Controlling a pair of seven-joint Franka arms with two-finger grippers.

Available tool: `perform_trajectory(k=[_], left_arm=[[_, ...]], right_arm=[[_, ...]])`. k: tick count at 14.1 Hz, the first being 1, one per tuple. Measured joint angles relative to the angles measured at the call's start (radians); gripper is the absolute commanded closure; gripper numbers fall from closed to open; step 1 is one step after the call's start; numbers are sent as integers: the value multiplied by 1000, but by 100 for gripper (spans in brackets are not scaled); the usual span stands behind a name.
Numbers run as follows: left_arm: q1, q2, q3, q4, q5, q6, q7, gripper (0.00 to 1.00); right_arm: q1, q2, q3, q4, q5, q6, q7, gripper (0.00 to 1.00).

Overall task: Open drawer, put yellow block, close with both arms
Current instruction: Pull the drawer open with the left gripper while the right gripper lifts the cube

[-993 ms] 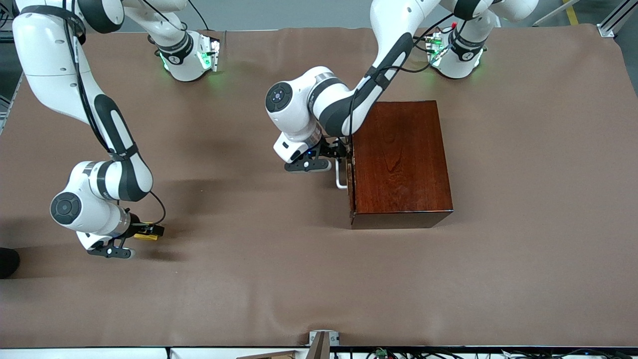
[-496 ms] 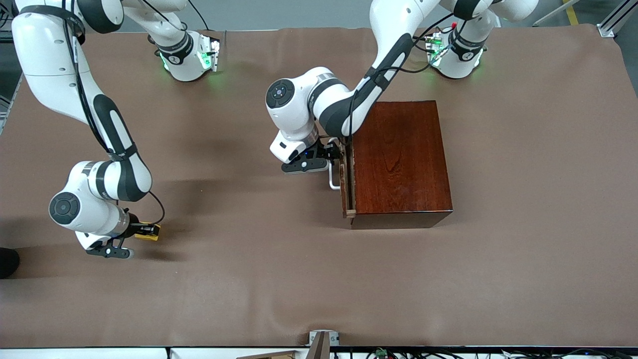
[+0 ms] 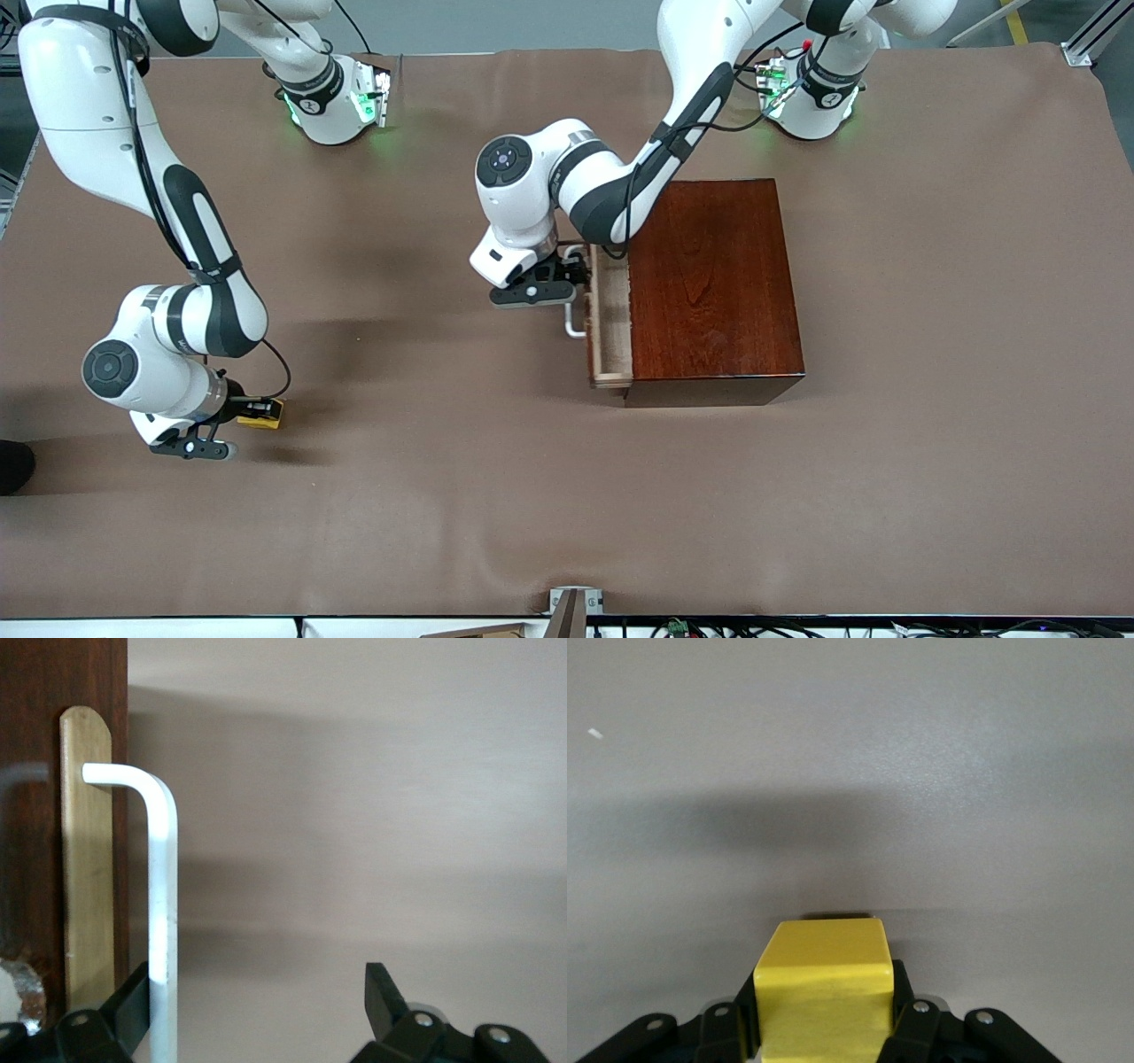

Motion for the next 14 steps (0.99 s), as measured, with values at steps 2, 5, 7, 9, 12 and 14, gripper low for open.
perform_trajectory(k=[2,5,7,9,12,14], left_arm=[[-6,5,-13,3,-2,34,0,0],[-5,5,-20,4,-5,62,2,0],[-6,7,-26,4,-8,89,2,0],[-6,7,-28,4,-28,120,2,0],[-6,8,-36,5,-51,178,2,0],[-6,8,-37,11,-61,187,2,0]], right_arm=[[1,-20,3,1,0,-32,-94,100],[2,-68,14,2,0,-115,-228,100],[2,-103,18,3,0,-155,-321,100],[2,-126,20,3,0,-173,-417,100],[2,-140,22,3,0,-217,-514,100],[2,-145,27,7,1,-235,-591,100]])
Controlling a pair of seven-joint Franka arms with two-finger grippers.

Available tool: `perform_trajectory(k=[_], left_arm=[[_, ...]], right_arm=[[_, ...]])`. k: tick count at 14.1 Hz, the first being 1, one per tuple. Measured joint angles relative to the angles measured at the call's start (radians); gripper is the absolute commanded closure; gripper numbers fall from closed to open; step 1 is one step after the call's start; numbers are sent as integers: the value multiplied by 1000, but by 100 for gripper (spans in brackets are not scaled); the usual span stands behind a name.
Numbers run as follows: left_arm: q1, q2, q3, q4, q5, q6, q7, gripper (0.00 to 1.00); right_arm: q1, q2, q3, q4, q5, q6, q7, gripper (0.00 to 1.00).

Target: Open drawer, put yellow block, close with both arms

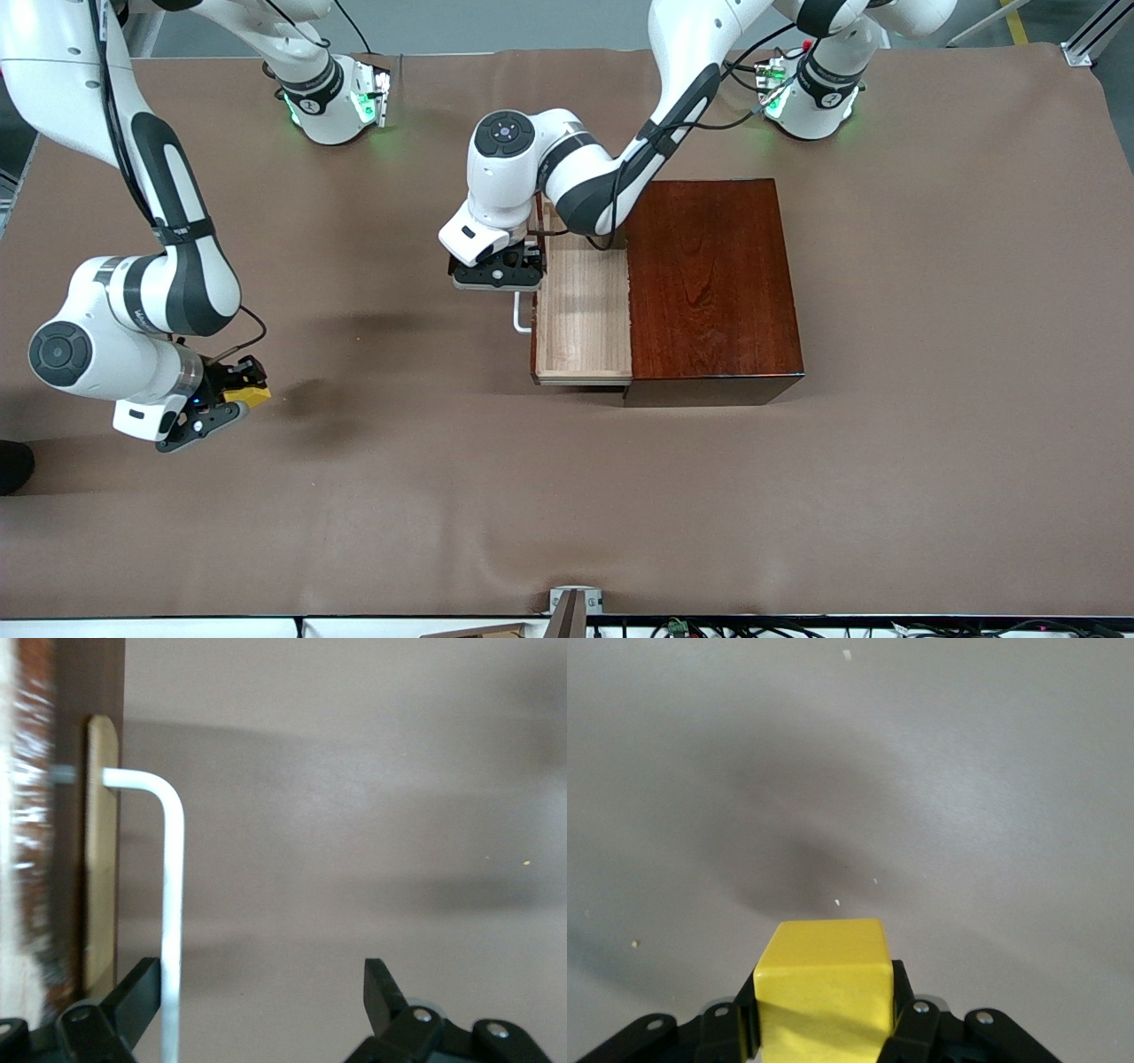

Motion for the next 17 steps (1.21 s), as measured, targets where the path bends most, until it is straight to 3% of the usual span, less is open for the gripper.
perform_trajectory(k=[5,10,13,17], left_arm=[[6,-28,23,39,-2,-104,-8,0],[93,-245,79,63,-2,-401,-8,0],[244,-379,79,57,-8,-569,31,0],[424,-484,79,44,-26,-749,292,0]], right_arm=[[-11,-5,-2,38,55,-7,-270,100],[-16,-6,13,67,63,-8,-542,100],[-13,-6,88,83,65,-8,-654,100],[2,-9,231,131,66,-14,-693,100]])
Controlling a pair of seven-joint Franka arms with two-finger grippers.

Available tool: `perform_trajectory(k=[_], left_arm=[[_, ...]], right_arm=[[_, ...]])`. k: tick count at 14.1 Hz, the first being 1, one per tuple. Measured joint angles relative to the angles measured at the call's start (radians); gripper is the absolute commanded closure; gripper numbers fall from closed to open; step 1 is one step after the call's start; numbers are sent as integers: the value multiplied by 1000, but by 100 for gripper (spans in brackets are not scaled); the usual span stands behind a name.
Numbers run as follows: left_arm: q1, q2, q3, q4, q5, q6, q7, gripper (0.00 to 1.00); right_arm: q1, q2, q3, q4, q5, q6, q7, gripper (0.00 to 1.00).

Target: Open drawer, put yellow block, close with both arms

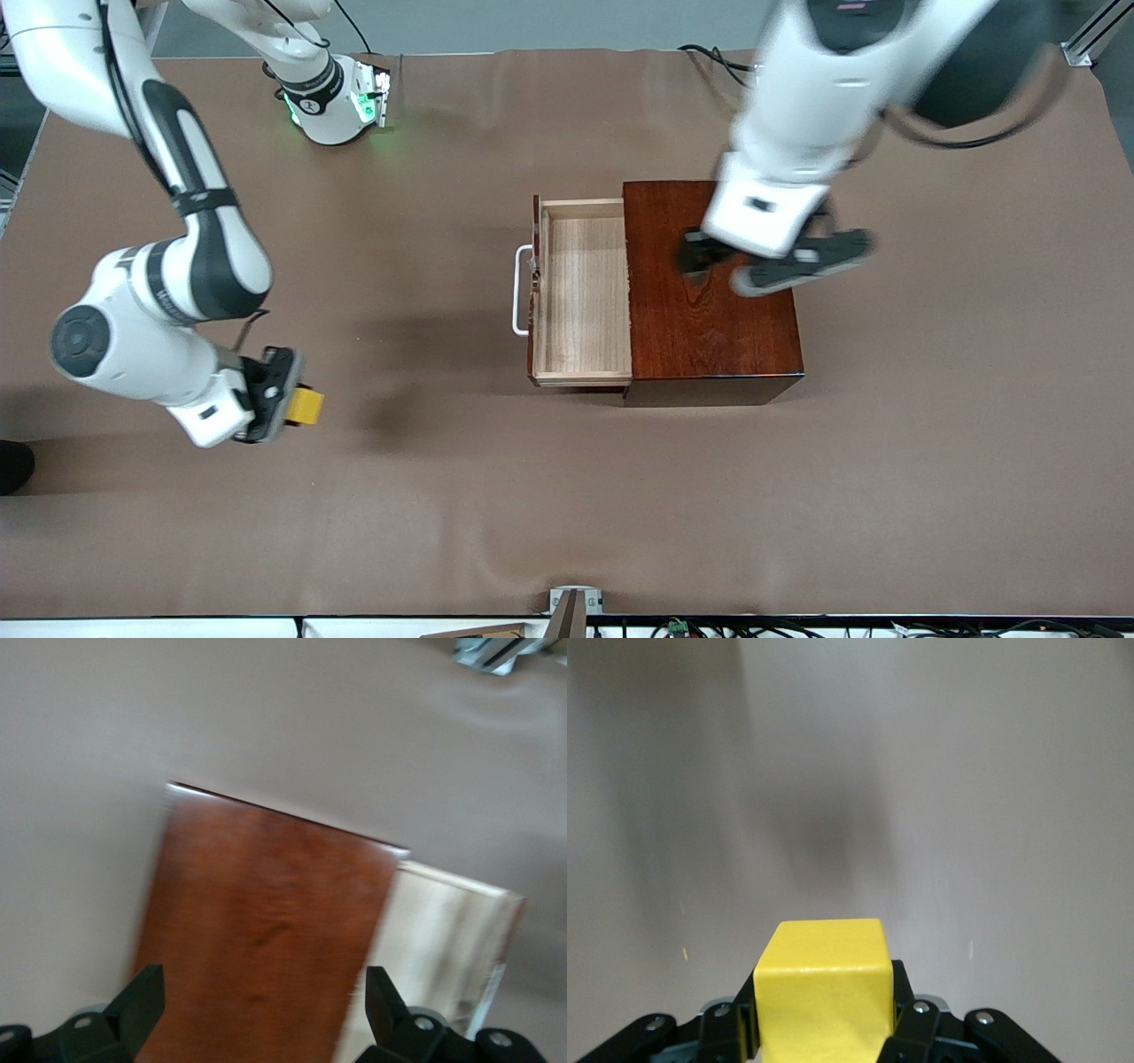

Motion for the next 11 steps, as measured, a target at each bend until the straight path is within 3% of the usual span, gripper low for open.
perform_trajectory(k=[3,7,11], left_arm=[[126,-53,0,-32,-18,-64,195,0],[262,-122,0,-138,-39,-72,402,0],[334,-133,-1,-212,-68,-34,514,0]], right_arm=[[88,-1,43,42,0,-6,-2,100],[256,0,45,70,0,-7,26,100],[348,6,43,79,0,-11,115,100]])
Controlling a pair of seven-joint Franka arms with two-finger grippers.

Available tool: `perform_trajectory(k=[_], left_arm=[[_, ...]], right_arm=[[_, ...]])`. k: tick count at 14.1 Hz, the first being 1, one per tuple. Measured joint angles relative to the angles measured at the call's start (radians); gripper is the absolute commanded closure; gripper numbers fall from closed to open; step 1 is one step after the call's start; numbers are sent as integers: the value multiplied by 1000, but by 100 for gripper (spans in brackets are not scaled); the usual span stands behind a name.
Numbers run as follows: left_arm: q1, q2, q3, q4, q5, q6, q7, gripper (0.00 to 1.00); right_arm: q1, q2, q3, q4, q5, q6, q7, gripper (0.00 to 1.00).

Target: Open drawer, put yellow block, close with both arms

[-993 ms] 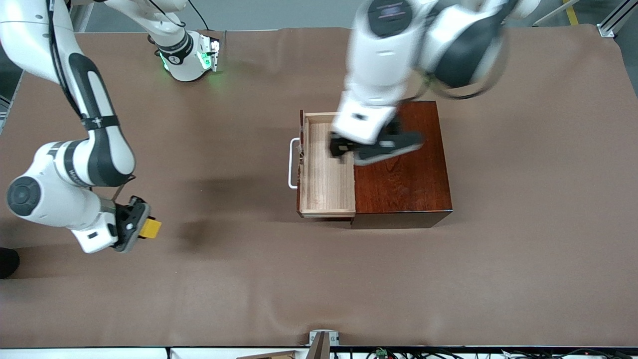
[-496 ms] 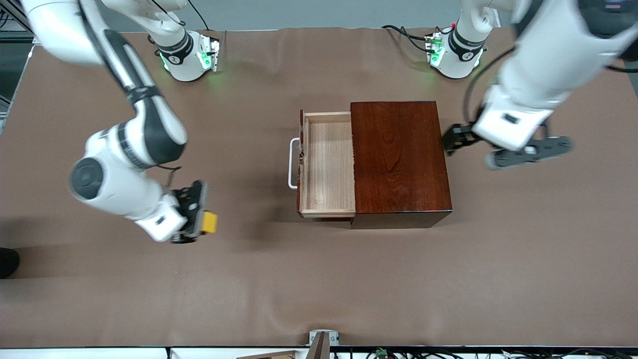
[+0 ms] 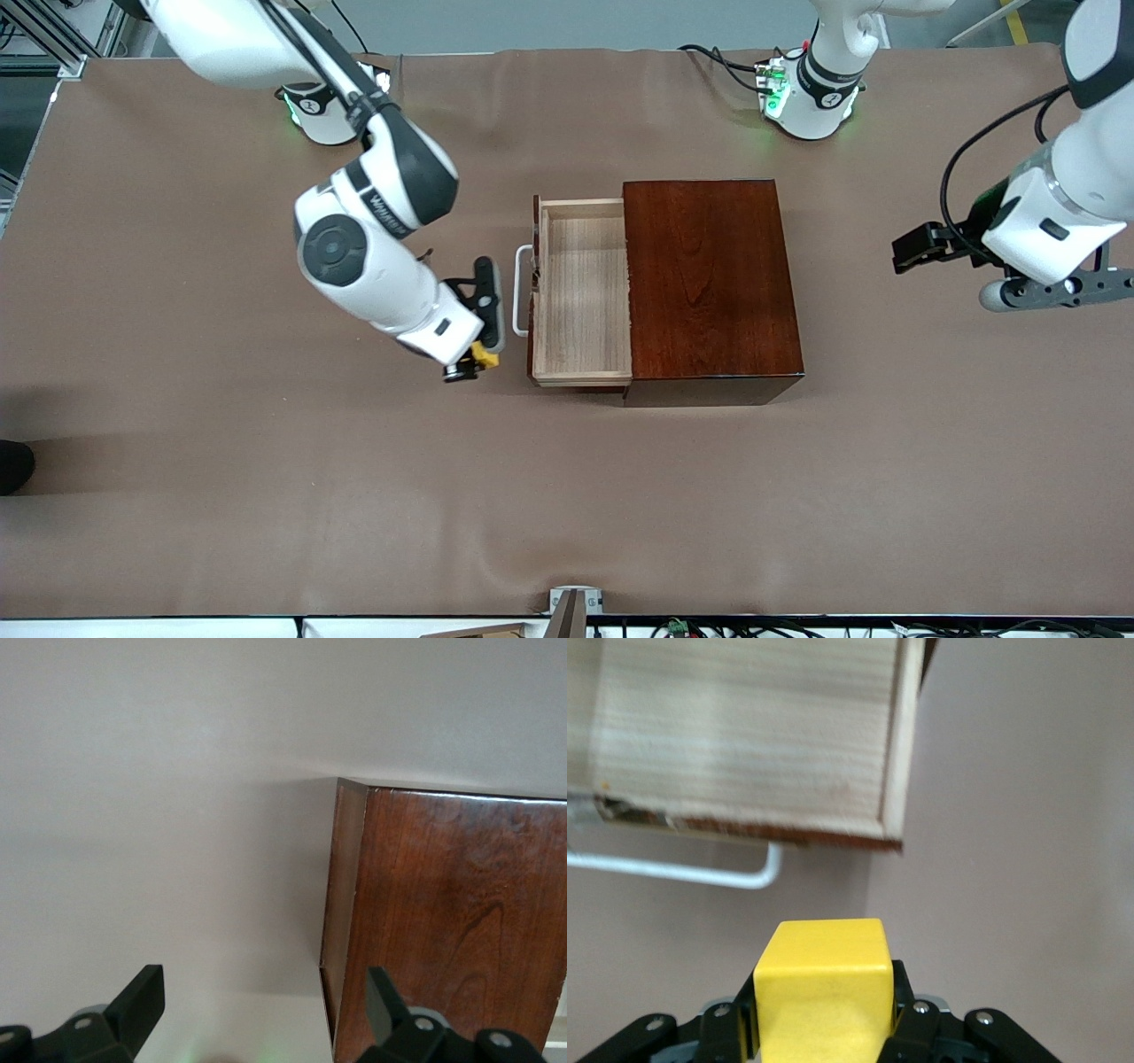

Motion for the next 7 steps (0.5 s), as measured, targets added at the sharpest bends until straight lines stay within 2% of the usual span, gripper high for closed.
perform_trajectory(k=[4,7], left_arm=[[5,-18,-4,-58,-7,43,83,0],[14,-25,-4,-68,-7,46,103,0]], right_arm=[[77,0,-3,39,-18,-65,73,100],[159,1,-5,50,-98,-74,174,100]])
